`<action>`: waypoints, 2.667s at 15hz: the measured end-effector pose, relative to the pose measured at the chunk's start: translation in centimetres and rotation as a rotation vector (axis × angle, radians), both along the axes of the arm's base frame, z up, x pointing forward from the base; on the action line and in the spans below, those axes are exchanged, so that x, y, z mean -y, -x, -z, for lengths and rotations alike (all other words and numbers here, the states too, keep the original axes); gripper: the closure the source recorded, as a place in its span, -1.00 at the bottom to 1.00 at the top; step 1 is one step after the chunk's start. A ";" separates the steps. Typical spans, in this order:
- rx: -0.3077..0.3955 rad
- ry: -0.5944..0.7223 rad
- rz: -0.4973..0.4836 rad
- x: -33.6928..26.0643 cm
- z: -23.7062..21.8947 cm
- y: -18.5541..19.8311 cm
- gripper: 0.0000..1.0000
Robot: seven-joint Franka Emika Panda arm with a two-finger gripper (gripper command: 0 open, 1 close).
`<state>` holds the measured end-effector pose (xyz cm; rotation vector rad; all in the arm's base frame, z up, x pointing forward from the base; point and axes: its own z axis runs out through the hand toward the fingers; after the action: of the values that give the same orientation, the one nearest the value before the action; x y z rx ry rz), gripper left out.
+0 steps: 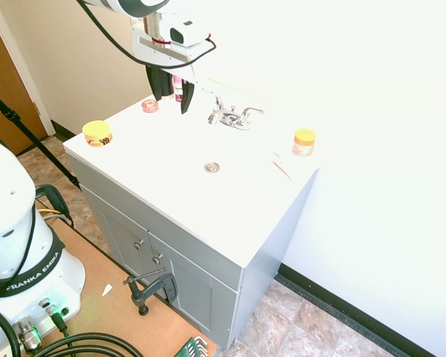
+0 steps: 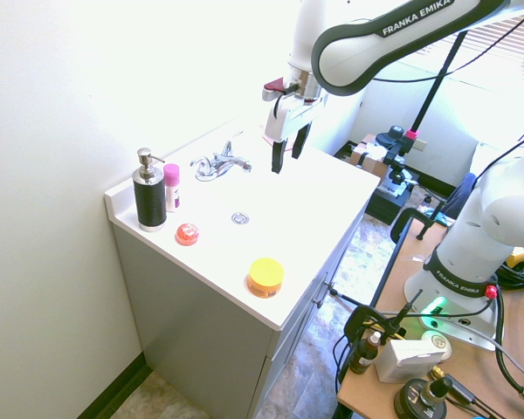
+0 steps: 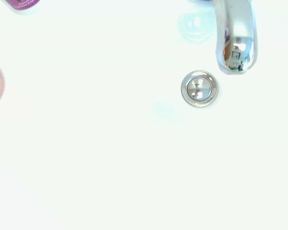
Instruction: Turn off the cold water
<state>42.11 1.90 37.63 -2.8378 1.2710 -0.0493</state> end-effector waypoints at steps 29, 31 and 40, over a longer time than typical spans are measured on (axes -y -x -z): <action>0.129 0.195 0.285 11.0 6.7 -14.0 -1.00; 0.142 0.212 0.290 11.9 6.9 -14.6 -1.00; 0.183 0.244 0.322 13.5 7.9 -17.3 -1.00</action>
<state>59.41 -11.60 29.70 -2.6977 1.7675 -0.4908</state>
